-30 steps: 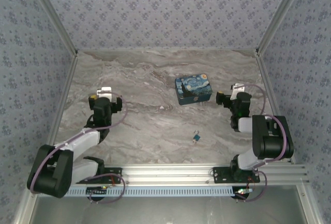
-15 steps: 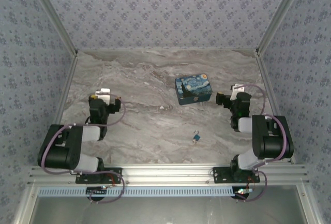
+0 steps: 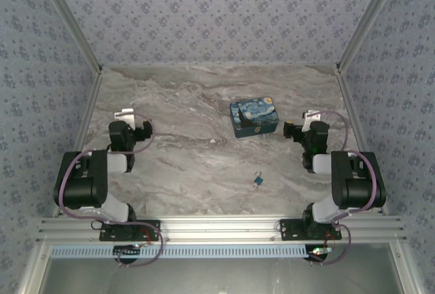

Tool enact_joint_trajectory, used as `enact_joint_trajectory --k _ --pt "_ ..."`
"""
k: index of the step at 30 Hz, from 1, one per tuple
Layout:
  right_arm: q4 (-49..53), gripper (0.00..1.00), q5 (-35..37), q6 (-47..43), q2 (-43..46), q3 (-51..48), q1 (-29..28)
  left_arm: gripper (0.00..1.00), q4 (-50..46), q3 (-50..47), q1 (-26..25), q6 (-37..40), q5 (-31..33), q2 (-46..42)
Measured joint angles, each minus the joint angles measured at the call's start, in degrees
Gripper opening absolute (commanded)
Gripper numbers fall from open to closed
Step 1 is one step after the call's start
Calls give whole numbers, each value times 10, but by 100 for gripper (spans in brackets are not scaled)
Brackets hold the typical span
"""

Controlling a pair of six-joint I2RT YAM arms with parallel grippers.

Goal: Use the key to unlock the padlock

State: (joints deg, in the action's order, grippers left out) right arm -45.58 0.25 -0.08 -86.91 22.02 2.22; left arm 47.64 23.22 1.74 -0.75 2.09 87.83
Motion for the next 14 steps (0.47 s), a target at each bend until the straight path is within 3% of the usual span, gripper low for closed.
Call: enact_joint_trajectory --k 14 --pt "4 100 4 -5 0 0 -2 99 -12 0 0 -4 0 0"
